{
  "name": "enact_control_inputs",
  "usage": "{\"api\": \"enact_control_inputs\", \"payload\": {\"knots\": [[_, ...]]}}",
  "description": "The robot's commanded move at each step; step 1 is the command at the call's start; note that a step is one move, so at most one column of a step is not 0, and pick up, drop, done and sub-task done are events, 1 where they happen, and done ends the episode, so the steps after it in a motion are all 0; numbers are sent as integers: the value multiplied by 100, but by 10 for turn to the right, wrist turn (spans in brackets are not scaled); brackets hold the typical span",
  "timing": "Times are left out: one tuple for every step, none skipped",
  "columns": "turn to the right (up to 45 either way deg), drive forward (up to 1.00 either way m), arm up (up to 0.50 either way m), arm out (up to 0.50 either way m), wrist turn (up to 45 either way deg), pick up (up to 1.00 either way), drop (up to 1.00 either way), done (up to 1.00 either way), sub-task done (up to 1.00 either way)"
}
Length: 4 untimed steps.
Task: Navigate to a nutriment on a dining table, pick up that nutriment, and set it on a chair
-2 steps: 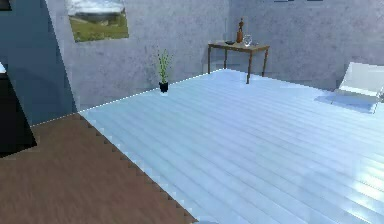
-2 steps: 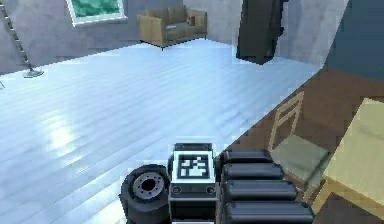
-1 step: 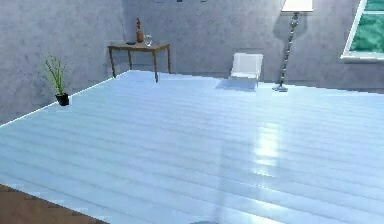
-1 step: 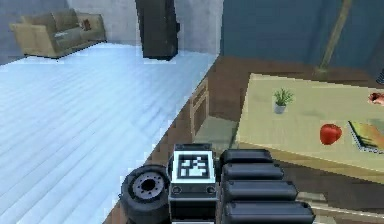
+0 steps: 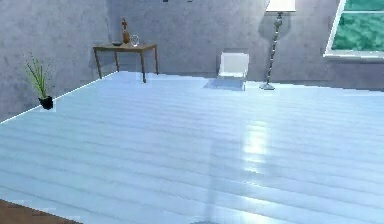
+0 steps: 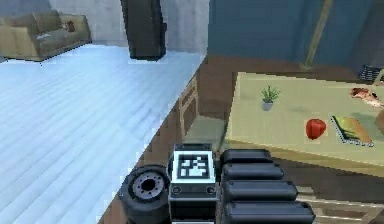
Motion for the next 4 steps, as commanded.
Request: {"api": "enact_control_inputs", "payload": {"knots": [[0,10,0,0,0,0,0,0,0],[450,0,0,0,0,0,0,0,0],[180,0,0,0,0,0,0,0,0],[0,100,0,0,0,0,0,0,0]]}}
